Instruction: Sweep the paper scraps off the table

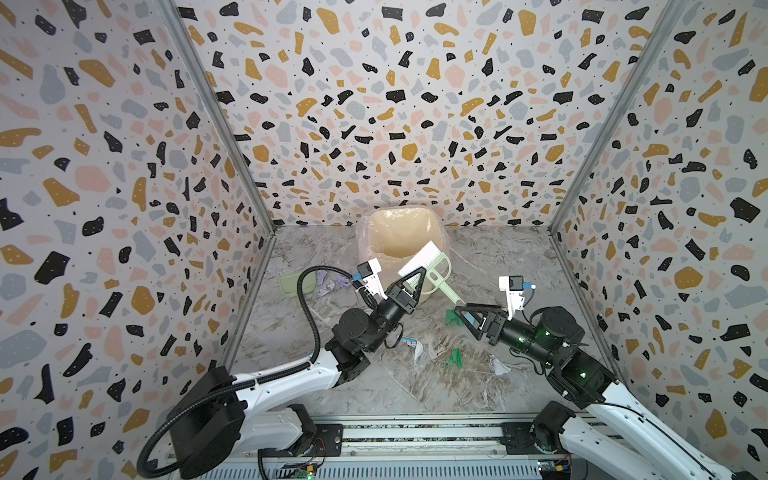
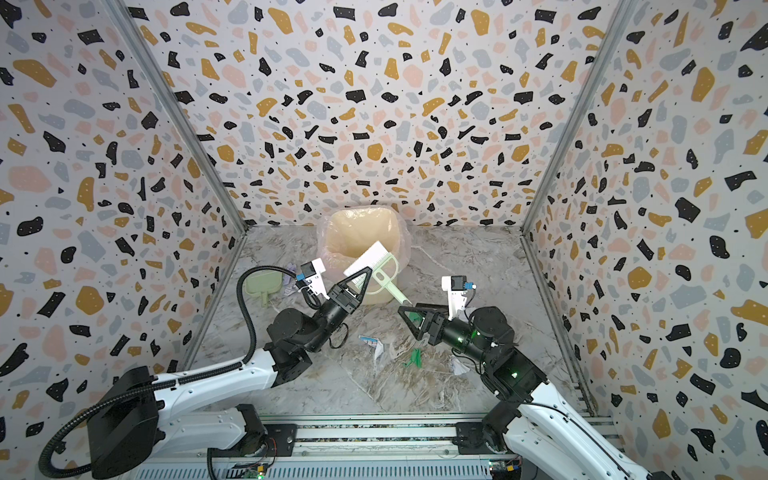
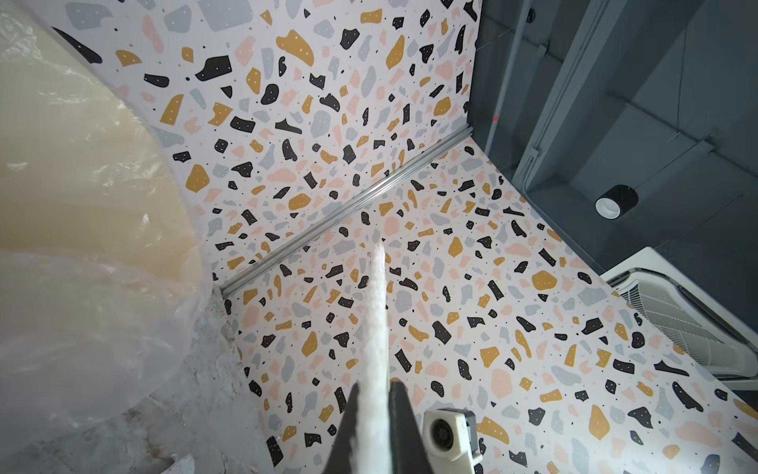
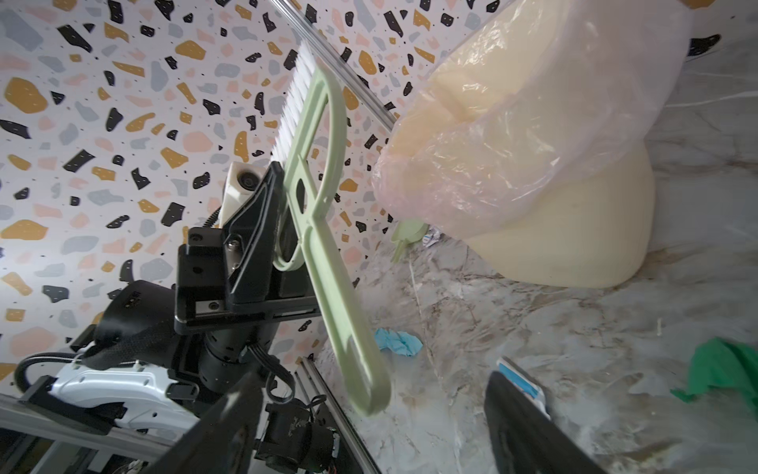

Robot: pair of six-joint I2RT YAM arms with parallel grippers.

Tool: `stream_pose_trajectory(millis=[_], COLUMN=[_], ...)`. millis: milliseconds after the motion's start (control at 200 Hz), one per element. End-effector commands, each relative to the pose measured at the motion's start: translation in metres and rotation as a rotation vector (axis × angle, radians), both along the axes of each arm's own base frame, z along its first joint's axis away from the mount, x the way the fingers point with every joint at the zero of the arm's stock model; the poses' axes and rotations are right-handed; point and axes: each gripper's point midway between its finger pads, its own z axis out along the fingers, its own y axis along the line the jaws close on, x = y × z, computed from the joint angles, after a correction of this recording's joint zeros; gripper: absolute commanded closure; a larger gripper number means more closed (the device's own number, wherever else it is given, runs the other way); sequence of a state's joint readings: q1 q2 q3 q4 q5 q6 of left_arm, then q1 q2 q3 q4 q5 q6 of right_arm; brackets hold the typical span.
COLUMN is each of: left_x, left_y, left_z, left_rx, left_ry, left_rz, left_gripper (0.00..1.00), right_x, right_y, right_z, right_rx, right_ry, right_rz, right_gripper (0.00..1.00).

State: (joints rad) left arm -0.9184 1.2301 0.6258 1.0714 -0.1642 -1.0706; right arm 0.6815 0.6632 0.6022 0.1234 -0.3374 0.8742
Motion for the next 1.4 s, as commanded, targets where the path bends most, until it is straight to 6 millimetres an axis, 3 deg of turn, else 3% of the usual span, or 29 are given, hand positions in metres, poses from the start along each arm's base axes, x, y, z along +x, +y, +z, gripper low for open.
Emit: stream_pose_trajectory(millis=[0, 250, 736, 1196, 1392], left_x=[-0.008, -0.010, -0.012, -0.015, -0.014], left_y=[0.007, 0.010, 0.012, 0.006, 0.003], left_z=[0.043, 0.041, 0.042, 0.039, 0.036], left_rx=[-0.153, -0.194, -0.179, -0.141, -0.127], left_ry=[-0.080, -0.073, -0.080, -0.079, -0.074], left_rz=[0.005, 0.023, 0.027, 0.004, 0.000], left_gripper=[1.00, 1.00, 1.00, 1.00, 1.00], right_x=[-0.012, -0.014, -0.006, -0.001, 0.000], right_y=[0.002, -0.001, -0.006, -0.006, -0.004], right_z=[0.059, 0.067, 0.065, 0.060, 0.058], right_rx=[0.208, 0.280, 0.297, 0.283, 0.276], right_ry=[-0.127, -0.136, -0.128, -0.102, -0.090], right_rz=[0.065, 0.070, 0.027, 0.024, 0.035], right_gripper=[0.24, 0.43, 0.64, 0.75, 0.86])
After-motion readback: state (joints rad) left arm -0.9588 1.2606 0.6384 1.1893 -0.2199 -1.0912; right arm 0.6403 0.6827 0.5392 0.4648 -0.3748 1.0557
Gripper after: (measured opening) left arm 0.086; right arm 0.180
